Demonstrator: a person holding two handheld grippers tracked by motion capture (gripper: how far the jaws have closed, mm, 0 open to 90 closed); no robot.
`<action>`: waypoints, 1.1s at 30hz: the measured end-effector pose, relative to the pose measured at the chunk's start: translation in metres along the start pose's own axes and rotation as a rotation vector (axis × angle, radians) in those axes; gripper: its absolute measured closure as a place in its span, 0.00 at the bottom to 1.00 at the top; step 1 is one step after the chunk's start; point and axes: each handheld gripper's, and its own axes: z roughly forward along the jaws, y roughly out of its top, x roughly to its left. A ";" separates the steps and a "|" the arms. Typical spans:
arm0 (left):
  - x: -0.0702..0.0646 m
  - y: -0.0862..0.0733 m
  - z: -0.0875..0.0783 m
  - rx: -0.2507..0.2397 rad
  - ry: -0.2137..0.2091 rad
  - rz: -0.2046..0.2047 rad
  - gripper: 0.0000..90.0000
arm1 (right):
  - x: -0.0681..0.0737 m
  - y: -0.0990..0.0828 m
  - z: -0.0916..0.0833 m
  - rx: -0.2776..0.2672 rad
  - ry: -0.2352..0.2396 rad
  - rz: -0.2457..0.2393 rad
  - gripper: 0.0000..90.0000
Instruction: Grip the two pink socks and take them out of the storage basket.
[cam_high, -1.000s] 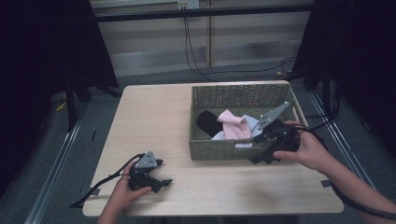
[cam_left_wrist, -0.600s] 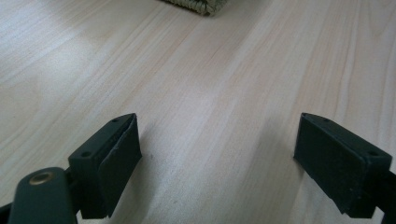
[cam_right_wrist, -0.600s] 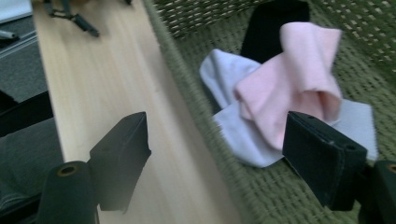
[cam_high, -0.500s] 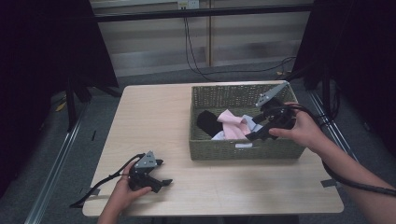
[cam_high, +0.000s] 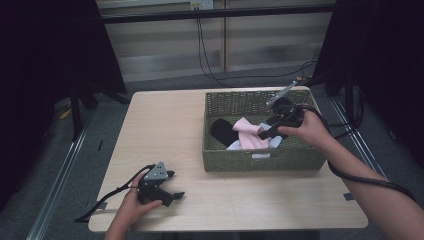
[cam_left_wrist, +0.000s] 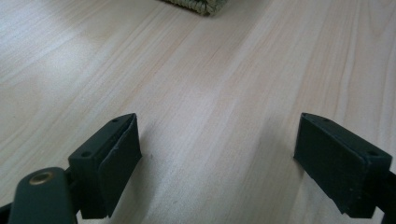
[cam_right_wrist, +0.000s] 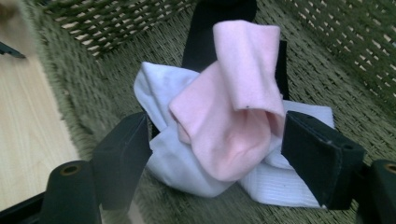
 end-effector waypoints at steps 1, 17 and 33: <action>0.000 0.000 0.000 0.000 0.000 0.000 0.15 | -0.002 0.000 0.003 0.011 -0.008 -0.003 0.26; 0.000 0.000 0.000 0.000 0.000 0.000 0.15 | -0.012 0.016 0.034 0.051 -0.052 -0.008 0.27; 0.000 0.000 0.000 -0.003 0.000 -0.003 0.15 | -0.026 0.025 0.064 0.109 -0.068 -0.024 0.53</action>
